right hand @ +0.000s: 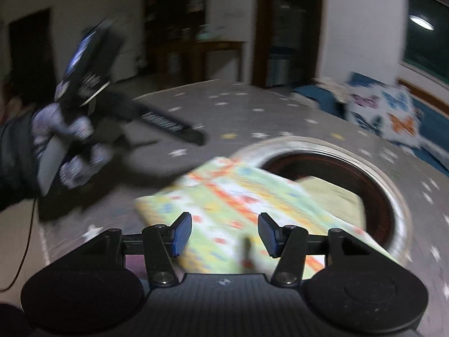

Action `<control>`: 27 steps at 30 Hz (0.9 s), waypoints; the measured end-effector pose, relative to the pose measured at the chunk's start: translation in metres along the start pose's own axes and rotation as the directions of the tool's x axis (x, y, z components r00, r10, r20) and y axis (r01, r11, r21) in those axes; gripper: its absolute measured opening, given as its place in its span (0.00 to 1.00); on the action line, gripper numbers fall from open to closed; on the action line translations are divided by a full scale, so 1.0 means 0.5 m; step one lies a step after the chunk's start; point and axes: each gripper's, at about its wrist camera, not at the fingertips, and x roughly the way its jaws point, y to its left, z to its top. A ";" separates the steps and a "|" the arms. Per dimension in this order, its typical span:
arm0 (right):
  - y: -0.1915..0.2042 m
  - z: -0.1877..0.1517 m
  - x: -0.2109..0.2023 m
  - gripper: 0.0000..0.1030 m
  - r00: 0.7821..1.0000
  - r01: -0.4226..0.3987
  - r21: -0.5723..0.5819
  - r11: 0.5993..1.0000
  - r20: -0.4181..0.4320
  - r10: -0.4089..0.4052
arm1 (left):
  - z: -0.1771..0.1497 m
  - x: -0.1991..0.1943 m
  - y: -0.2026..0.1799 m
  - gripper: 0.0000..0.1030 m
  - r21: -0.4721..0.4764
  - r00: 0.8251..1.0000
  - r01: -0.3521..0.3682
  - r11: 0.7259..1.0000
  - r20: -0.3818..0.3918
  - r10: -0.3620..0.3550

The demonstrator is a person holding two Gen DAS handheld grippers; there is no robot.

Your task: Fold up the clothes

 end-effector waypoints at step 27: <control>0.091 0.036 0.033 0.13 0.999 0.010 -0.088 0.996 0.043 -0.007 | -0.038 0.000 0.041 0.99 -0.475 0.903 0.306 0.825 -0.129 -0.409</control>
